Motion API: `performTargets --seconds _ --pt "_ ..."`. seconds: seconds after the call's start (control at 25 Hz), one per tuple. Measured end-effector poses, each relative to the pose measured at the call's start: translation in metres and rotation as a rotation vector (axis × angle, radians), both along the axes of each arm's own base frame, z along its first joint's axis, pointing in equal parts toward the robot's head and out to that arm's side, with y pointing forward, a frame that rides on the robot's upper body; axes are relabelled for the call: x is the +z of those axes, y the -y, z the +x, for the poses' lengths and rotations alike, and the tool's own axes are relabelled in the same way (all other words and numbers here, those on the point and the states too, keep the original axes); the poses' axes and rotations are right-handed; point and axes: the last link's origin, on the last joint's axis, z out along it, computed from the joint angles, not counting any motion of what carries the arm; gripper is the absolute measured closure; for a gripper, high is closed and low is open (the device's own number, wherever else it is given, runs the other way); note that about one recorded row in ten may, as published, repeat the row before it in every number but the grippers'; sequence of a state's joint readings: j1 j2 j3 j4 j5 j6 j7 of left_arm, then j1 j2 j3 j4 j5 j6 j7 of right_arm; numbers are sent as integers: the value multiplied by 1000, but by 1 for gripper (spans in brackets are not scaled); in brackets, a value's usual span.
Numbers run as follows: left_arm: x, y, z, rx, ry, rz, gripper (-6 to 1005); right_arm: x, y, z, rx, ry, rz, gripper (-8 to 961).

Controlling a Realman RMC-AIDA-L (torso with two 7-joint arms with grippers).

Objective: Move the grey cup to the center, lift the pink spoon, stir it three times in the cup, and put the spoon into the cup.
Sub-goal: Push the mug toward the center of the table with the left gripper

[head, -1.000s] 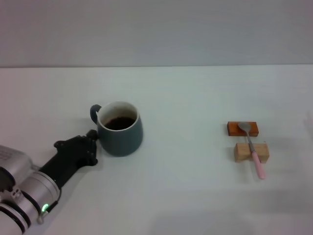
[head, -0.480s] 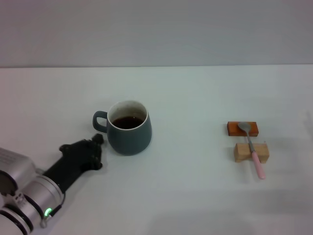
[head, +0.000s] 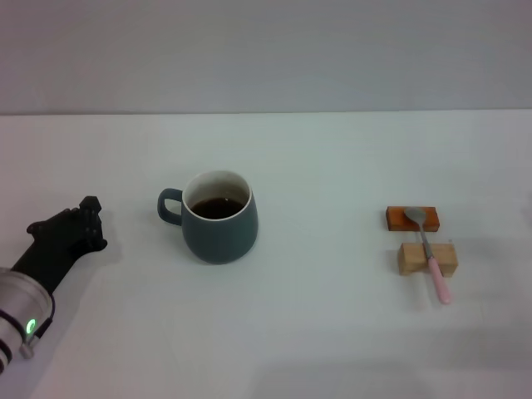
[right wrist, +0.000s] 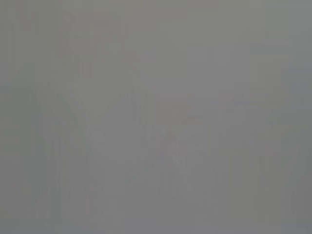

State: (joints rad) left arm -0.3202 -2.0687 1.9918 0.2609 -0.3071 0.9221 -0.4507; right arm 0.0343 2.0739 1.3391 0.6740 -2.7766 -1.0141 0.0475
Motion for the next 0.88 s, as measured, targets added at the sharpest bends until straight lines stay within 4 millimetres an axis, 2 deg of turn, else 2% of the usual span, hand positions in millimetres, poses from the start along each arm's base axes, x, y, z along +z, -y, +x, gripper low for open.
performTargets --seconds 0.2,0.36,0.48,0.88 --pt "-3 -17 5 6 -33 -33 1001 2 3 0 -2 -4 9 134" --pt "-7 -21 8 9 -47 -54 1001 3 3 1 -3 -4 11 134" --pt "-16 -30 15 -1 -89 -100 1001 3 3 1 -3 -4 12 134" --pt "-27 -35 26 -32 -115 -152 1001 4 -1 -2 3 -4 11 134"
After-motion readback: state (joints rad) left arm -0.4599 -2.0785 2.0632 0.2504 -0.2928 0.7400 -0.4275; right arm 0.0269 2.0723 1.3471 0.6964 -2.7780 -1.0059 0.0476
